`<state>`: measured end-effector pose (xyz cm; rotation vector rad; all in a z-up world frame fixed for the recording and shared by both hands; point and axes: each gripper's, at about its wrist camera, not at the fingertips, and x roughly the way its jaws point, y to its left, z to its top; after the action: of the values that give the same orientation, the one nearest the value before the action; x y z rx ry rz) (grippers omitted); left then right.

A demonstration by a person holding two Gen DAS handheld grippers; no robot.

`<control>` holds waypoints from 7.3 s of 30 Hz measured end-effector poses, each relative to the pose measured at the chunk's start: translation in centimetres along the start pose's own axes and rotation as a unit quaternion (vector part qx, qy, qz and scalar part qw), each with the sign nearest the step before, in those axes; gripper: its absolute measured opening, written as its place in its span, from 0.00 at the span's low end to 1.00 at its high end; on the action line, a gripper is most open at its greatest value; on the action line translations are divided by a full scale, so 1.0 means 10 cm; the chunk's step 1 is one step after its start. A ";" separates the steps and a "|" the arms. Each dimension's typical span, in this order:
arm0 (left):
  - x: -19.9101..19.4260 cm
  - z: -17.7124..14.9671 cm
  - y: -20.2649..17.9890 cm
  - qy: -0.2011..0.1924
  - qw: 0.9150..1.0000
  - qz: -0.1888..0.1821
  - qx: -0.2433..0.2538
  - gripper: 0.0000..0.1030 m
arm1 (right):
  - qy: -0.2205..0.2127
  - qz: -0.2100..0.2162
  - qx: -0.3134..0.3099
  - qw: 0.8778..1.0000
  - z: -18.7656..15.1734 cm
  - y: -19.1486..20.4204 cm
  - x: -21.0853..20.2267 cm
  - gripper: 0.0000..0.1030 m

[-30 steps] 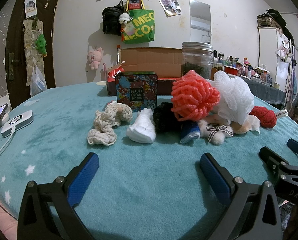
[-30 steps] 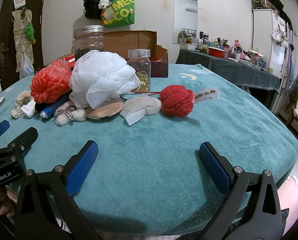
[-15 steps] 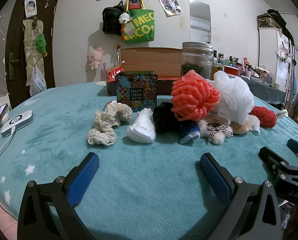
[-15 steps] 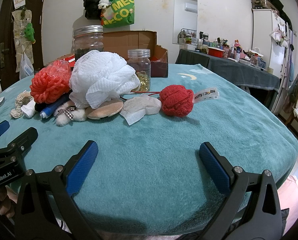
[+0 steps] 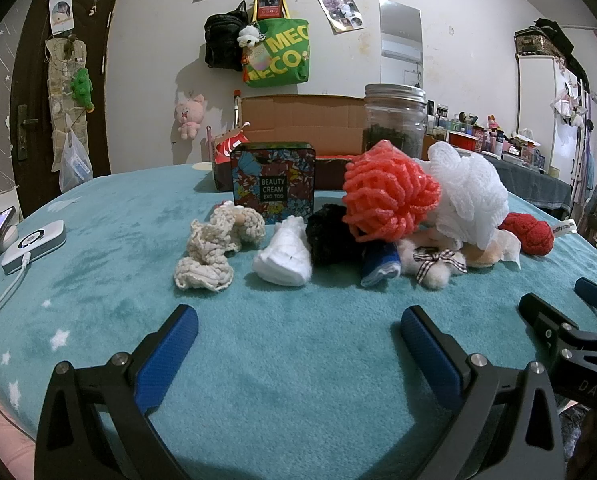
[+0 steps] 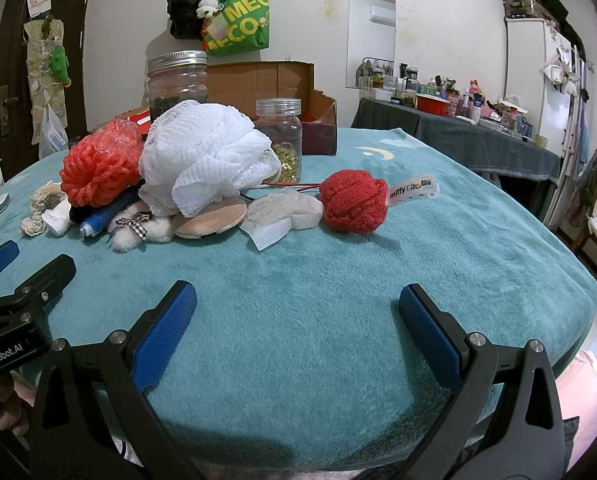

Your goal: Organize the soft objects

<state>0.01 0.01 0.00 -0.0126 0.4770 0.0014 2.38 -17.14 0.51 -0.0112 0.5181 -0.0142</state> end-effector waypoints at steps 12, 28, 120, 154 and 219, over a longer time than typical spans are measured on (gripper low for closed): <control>0.00 0.00 0.00 0.000 1.000 0.000 0.000 1.00 | 0.001 0.001 0.001 1.000 0.00 0.00 -0.01 1.00; -0.13 0.34 0.07 -0.017 0.999 -0.040 0.002 1.00 | 0.005 0.038 -0.006 0.999 0.12 -0.04 -0.11 1.00; 2.75 2.95 -0.04 0.206 0.959 -0.144 0.134 0.48 | 0.124 0.161 -0.167 0.965 3.18 0.60 2.65 0.32; 3.54 2.63 0.09 0.267 0.955 -0.111 0.068 0.62 | 0.212 0.135 -0.129 0.959 3.15 0.69 3.74 0.54; -0.95 1.78 -0.04 -0.148 0.981 -0.119 0.029 1.00 | -0.182 0.088 -0.077 0.976 1.83 0.19 -1.15 0.99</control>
<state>-0.25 -0.12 20.17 -0.0111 0.1745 -0.2425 1.49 -14.91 22.10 -0.1165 0.1505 0.1989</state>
